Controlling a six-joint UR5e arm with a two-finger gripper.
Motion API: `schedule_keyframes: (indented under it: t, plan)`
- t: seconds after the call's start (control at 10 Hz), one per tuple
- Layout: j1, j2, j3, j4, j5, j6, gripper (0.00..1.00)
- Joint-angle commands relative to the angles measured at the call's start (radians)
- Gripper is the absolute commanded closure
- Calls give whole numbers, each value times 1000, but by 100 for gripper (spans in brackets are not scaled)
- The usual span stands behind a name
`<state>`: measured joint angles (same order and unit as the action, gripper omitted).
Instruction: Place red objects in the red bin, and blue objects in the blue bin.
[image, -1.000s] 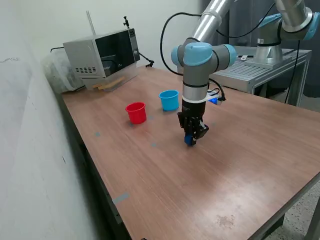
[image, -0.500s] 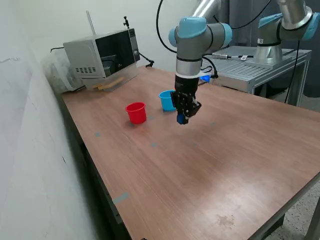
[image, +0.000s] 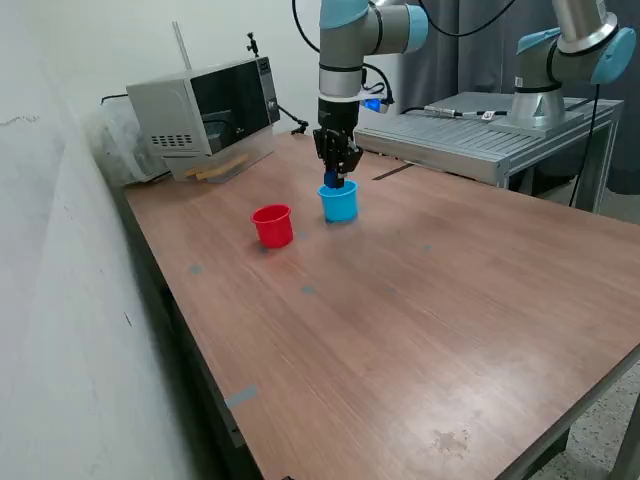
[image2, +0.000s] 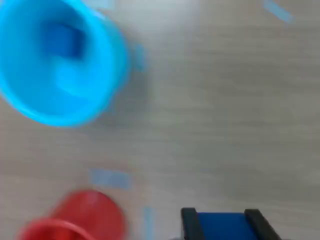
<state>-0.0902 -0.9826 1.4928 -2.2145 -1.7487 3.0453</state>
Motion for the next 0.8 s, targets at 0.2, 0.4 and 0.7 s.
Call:
schedule_keyframes:
  t: [0.2,0.4,0.7]
  plan:
    - [-183,-137,186,4,-2,-161,100]
    - [-177,-146,222,4,3,-160,100]
    - [-148,-130,233,-10,9,-157,100]
